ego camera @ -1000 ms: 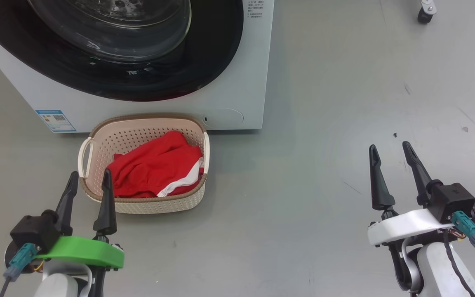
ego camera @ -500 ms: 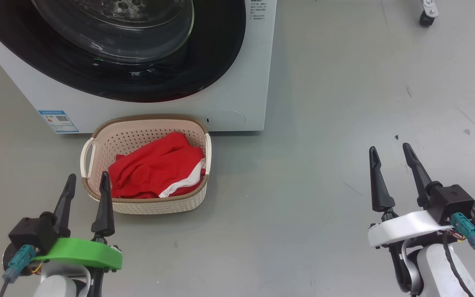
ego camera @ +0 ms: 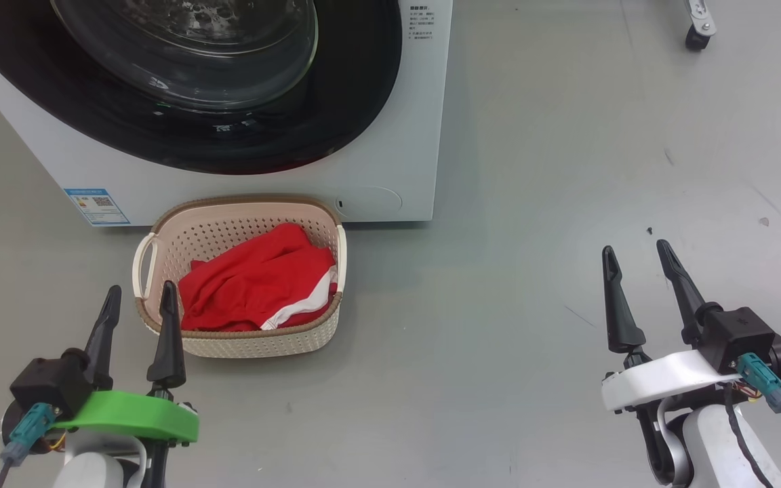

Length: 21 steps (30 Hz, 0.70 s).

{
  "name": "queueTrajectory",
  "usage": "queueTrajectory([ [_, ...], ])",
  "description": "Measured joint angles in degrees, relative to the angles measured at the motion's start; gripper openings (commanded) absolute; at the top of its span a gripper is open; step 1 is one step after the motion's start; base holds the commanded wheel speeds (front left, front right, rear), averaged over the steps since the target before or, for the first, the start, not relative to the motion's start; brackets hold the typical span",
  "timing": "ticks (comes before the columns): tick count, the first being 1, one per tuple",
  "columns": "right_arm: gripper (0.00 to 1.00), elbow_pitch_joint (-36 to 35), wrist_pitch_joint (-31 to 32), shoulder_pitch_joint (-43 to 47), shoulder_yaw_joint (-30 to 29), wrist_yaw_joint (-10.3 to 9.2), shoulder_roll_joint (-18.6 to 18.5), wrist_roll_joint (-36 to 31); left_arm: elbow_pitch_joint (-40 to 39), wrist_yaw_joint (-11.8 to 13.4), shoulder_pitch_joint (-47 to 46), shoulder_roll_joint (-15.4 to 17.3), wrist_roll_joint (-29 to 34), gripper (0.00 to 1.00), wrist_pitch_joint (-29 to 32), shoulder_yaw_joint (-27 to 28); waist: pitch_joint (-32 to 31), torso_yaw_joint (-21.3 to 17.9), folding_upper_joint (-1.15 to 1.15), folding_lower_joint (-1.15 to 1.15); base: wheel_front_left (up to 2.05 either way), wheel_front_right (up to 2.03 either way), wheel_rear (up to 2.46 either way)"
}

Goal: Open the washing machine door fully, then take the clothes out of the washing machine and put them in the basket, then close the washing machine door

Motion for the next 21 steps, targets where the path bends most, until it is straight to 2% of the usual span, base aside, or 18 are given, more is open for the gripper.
queueTrajectory([
  [21, 1.00, 0.1, 0.0, 0.4, -0.2, 0.43, 0.3, -0.4, 0.0, 0.0, 1.1, -0.4, 0.0, 1.00, 0.0, 0.5, -0.8, 0.0, 0.00, 0.00, 0.00, 0.00, 0.00],
])
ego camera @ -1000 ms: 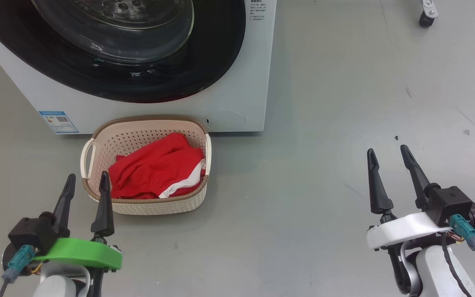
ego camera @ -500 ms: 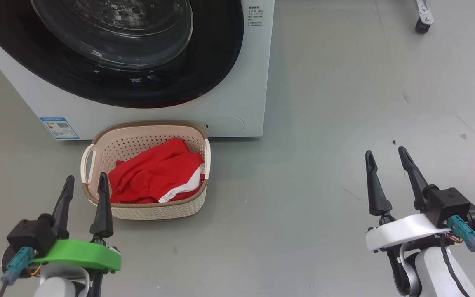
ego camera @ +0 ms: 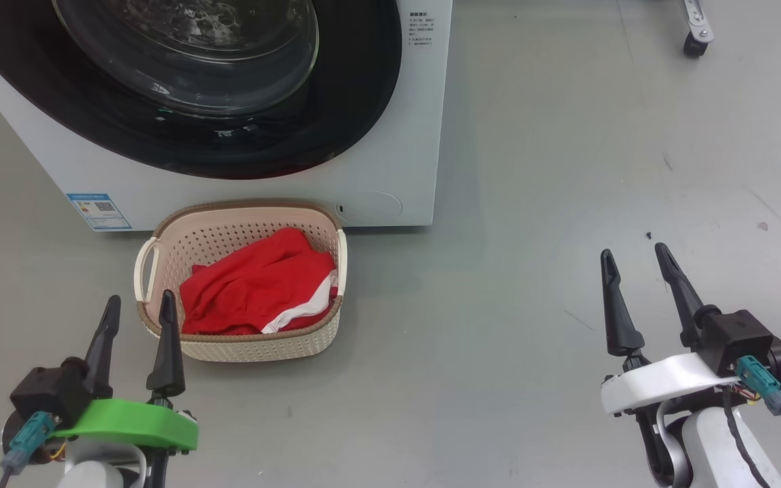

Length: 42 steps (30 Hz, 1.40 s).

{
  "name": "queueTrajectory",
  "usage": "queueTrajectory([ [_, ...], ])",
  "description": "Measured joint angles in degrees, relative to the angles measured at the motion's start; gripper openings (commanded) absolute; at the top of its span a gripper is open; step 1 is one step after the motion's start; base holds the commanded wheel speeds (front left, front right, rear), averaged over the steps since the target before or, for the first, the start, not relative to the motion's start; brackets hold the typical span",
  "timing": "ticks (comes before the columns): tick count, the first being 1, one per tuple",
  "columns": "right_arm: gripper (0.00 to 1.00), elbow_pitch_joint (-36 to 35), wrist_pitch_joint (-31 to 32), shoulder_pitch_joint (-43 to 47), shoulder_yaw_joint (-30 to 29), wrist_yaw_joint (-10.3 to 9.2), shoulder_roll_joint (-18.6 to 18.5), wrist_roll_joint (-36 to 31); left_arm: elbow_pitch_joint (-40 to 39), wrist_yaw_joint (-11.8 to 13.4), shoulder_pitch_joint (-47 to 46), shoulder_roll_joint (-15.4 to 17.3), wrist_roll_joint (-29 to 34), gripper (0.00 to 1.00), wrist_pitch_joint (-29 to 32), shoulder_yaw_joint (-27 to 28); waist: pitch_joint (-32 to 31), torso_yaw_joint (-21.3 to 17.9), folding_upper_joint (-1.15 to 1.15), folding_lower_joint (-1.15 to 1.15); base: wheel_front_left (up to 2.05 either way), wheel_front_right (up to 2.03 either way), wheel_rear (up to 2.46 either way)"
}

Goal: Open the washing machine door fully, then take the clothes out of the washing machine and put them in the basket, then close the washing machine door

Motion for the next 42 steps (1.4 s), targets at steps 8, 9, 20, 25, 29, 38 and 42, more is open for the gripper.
queueTrajectory([
  [8, 0.00, 2.5, 0.0, 2.0, 0.1, -0.01, 0.7, 0.5, 2.5, 0.0, 1.3, -1.0, -0.7, 0.00, 0.3, -0.4, 0.0, 0.0, 0.00, 0.00, 0.00, 0.00, 0.00],
  [9, 0.00, 2.5, 0.0, 2.1, 0.1, 0.00, 0.7, 0.8, 2.5, 0.0, 1.3, -1.0, -1.1, 0.00, 0.3, -0.3, 0.0, 0.0, 0.00, 0.00, 0.00, 0.00, 0.00],
  [20, 0.00, 2.2, 1.1, 2.3, -0.4, 0.58, 0.7, 9.0, 2.5, 0.0, 1.3, -1.0, -9.3, 0.00, 2.3, 0.0, -0.8, 0.1, 0.00, 0.00, 0.00, 0.00, 0.00],
  [25, 0.00, 2.2, 2.1, 2.3, -1.1, 1.10, 0.8, 13.7, 2.5, 0.0, 1.3, -1.0, -11.9, 0.00, 3.1, 0.2, -1.1, 0.2, 0.00, 0.00, 0.00, 0.00, 0.00],
  [29, 0.00, 2.2, 2.8, 2.3, -1.8, 1.33, 0.8, 16.8, 2.5, 0.0, 1.3, -1.1, -14.0, 0.00, 3.9, 0.6, -1.3, 0.3, 0.00, 0.00, 0.00, 0.00, 0.00],
  [38, 0.00, 2.4, 4.7, 2.3, -3.2, 1.78, 0.9, 23.7, 2.5, 0.0, 1.3, -1.1, -20.1, 0.00, 5.9, 1.5, -1.8, 0.4, 0.00, 0.00, 0.00, 0.00, 0.00],
  [42, 0.00, 2.5, 5.6, 2.3, -3.8, 2.10, 0.8, 26.8, 2.5, 0.0, 1.3, -1.1, -22.9, 0.00, 6.8, 1.7, -2.1, 0.4, 0.00, 0.00, 0.00, 0.00, 0.00],
])
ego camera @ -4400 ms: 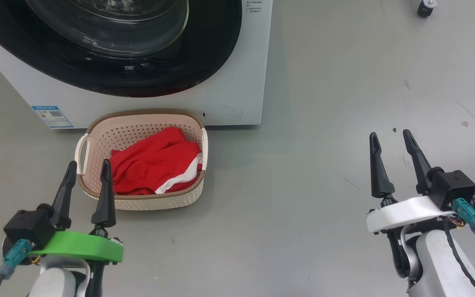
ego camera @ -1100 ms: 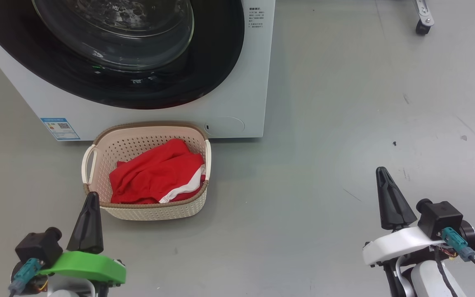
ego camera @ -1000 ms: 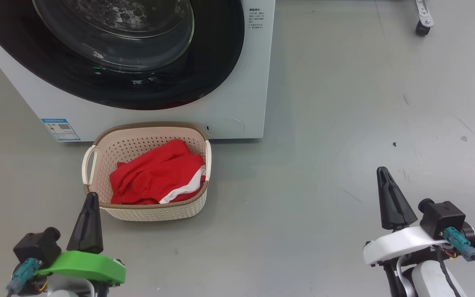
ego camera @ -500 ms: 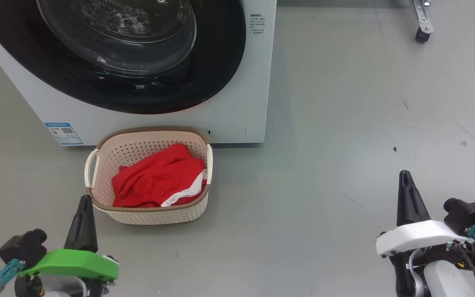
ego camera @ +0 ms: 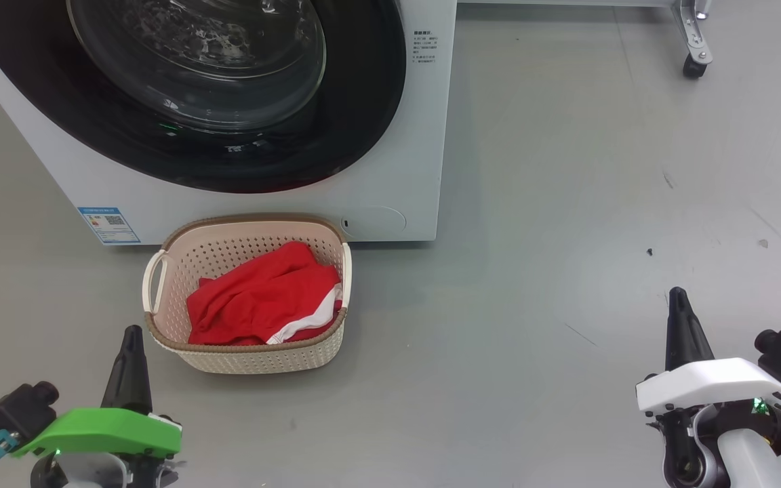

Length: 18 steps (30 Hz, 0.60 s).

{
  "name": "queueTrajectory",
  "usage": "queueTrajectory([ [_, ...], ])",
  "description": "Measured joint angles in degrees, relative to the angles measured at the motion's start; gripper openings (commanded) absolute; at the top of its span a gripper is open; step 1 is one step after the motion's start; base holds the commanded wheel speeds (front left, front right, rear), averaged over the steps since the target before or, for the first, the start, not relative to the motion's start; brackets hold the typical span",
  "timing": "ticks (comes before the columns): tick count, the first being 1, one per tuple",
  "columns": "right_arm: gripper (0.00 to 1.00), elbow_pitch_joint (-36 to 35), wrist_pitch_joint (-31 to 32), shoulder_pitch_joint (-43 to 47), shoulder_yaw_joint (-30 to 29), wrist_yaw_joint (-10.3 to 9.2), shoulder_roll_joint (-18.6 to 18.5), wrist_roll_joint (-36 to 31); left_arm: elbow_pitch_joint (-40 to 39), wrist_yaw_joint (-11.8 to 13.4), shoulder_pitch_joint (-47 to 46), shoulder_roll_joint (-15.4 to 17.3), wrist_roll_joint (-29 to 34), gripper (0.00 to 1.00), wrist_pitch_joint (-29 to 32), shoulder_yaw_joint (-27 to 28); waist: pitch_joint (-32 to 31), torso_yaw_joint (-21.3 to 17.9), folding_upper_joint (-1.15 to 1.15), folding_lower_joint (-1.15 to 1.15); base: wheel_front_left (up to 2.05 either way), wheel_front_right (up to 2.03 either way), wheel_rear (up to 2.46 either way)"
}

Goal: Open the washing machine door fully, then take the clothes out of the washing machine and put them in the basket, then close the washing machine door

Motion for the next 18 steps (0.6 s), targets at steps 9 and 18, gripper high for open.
queueTrajectory([
  [9, 0.00, 0.6, 1.8, 0.0, -1.2, 0.71, -0.1, 7.1, 0.0, 0.0, 0.0, 0.0, -5.6, 0.00, 1.8, 0.6, -0.5, 0.1, 0.00, 0.00, 0.00, 0.00, 0.00],
  [18, 0.00, 1.2, 3.5, 0.0, -2.5, 1.44, -0.2, 14.2, 0.0, 0.0, 0.0, 0.0, -11.6, 0.00, 3.6, 1.5, -1.1, 0.2, 0.00, 0.00, 0.00, 0.00, 0.00],
])
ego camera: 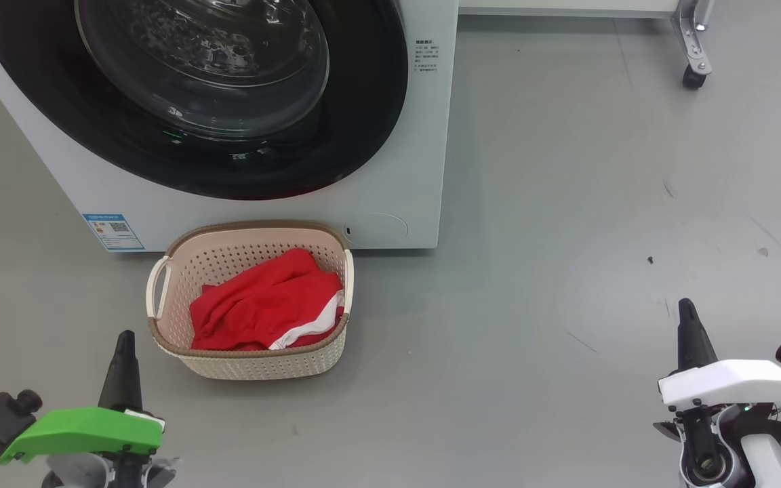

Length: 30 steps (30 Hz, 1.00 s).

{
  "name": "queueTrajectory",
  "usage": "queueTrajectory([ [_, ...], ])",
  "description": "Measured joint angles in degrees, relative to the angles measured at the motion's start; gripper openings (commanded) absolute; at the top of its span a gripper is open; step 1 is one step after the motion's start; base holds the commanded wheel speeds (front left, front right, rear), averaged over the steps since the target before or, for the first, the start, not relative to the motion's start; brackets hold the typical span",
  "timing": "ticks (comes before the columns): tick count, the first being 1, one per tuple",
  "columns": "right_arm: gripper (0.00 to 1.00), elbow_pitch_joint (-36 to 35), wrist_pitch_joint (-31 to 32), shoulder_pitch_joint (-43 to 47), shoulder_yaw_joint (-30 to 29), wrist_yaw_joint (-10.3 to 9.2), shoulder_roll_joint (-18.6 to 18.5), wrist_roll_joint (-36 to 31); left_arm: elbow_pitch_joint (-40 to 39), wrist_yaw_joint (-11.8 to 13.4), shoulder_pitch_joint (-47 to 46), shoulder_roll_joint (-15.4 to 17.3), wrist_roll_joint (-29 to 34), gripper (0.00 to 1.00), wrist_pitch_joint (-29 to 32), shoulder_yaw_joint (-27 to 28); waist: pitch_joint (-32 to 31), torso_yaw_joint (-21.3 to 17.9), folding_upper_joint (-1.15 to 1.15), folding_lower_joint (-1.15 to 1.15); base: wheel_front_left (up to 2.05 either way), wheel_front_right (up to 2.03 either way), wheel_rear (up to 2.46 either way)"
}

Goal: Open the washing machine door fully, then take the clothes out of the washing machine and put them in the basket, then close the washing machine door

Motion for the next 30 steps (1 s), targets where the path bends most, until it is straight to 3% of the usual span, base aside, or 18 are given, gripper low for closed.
queueTrajectory([
  [30, 0.00, 2.2, 5.6, -0.1, -4.1, 2.33, -0.2, 24.2, 0.0, 0.0, 0.0, 0.0, -20.4, 0.00, 5.8, 2.3, -1.8, 0.4, 0.00, 0.00, 0.00, 0.00, 0.00],
])
